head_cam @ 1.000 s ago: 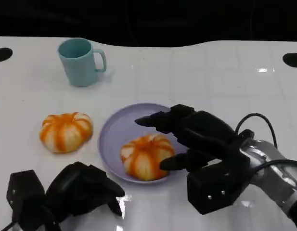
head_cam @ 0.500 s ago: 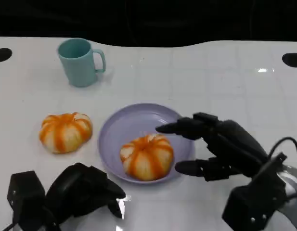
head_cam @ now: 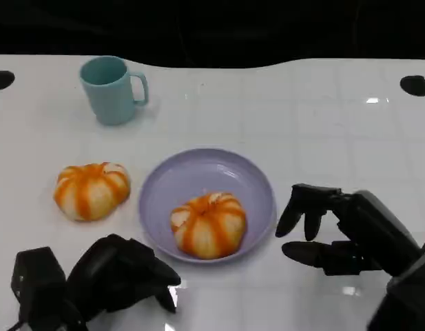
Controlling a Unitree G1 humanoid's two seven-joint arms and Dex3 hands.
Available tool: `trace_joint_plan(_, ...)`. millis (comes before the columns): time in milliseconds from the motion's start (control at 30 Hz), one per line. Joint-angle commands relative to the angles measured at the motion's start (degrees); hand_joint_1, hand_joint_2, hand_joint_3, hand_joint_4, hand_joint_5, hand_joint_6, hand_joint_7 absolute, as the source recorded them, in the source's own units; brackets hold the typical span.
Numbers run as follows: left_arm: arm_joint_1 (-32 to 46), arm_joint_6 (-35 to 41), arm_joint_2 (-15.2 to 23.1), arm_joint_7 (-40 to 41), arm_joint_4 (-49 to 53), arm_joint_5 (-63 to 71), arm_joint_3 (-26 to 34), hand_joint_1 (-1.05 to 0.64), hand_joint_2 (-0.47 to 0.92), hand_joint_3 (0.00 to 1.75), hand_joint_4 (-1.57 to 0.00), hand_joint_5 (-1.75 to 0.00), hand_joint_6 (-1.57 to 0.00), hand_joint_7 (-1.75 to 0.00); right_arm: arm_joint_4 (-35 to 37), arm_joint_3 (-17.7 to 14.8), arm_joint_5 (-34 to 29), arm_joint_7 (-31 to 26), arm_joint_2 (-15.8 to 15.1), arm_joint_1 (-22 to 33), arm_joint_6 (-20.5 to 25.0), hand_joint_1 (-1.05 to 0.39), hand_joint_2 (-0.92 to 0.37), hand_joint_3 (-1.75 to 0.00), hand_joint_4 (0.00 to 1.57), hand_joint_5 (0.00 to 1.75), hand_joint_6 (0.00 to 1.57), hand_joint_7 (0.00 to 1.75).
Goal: Grasp the bread from the table and place it into the plate.
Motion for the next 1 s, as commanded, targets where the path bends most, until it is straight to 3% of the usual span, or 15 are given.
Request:
trace_joint_plan(33,0.87,-1.54,0.70,0.64,-0.03,0.30,0.01,-1.05,0.85,0.00,-1.23,-0.90,-1.57,-0.04,-2.06,-2.44,6.80,3.61,-1.59,5.54,-1.21,-0.54,-0.92,-0.37,0.75,1.75,0.63,1.61)
trace_joint_plan(133,1.09,-0.51,0.54,0.52,-0.67,0.05,-0.06,-1.05,0.84,0.00,-1.24,-0.90,-1.57,-0.04,-5.22,-3.23,12.00,7.15,-1.62,10.18,1.53,-0.53,-0.92,-0.40,0.79,1.75,0.64,1.72)
trace_joint_plan(367,0.65,-0.75,0.83,1.15,-0.14,0.44,-0.02,-1.05,0.85,0.01,-1.23,-0.91,-1.57,-0.04,-8.20,-4.32,16.69,11.52,-0.01,13.54,6.40,-0.54,-0.92,-0.44,0.81,1.75,0.64,1.75)
trace_joint_plan(1000,-0.49,-0.17,1.63,-0.31,1.42,-0.60,0.97,-1.05,0.84,0.00,-1.22,-0.90,-1.56,-0.03,-3.06,-5.18,14.06,12.60,4.18,11.72,5.48,-0.50,-0.92,-0.37,0.90,1.75,0.71,1.75)
